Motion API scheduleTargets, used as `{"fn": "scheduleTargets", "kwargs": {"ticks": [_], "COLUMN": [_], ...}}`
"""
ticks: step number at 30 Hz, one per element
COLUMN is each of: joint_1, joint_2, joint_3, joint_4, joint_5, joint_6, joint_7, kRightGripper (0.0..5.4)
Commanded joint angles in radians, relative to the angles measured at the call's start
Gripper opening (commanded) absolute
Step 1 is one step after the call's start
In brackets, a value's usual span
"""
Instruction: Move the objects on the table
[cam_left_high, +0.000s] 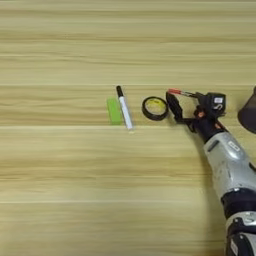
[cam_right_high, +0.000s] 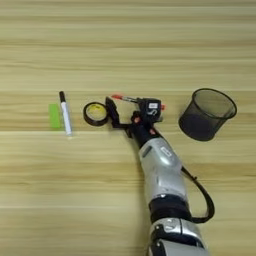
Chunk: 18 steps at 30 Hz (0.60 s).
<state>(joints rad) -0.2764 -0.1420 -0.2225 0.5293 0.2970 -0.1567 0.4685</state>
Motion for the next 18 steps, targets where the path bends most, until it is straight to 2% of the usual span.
{"fn": "scheduleTargets", "kwargs": {"ticks": [1, 9, 18], "joint_1": [-0.02, -0.018, -0.053], "joint_2": [-0.001, 0.025, 0.033], "joint_3": [0.049, 0.113, 0.137], "joint_4": [-0.111, -0.093, -0.005], "joint_5": [-0.042, -0.106, -0.152], "joint_6": [-0.009, -0.031, -0.08], "joint_7": [-0.021, -0.042, -0.068], "kRightGripper": [5.35, 5.35, 5.35]}}
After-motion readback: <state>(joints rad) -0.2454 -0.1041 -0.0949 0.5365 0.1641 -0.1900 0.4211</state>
